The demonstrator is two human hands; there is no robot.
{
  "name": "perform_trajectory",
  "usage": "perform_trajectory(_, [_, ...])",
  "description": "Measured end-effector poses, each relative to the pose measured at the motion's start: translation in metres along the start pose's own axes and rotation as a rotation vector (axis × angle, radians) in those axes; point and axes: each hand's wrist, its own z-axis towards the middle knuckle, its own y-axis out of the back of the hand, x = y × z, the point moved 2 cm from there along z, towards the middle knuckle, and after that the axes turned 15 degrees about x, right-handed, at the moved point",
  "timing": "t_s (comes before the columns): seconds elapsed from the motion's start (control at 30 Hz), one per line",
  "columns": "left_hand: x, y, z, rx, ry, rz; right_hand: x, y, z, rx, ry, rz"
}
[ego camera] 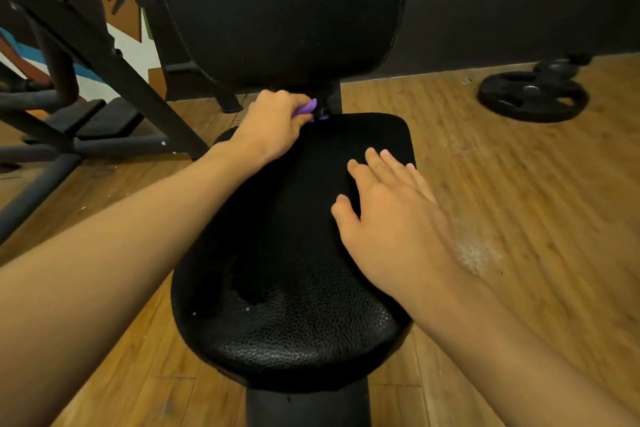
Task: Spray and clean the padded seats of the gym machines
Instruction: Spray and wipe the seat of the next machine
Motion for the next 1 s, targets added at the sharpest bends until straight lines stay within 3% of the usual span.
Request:
perform_trajectory(0.3, [0.071,0.017,-0.074,-0.071,0.178,0.036,0.000,0.001,-0.002,0.032,-0.005,-0.004])
perform_trajectory(0.57, [-0.021,-0.029,-0.134,0.009,-0.175,-0.015,0.006,-0.001,-0.002,0.025,-0.032,-0.069])
perform_trajectory(1.0, [-0.024,-0.011,-0.003,-0.012,-0.095,0.066,0.001,-0.001,0.003,-0.024,0.005,0.005])
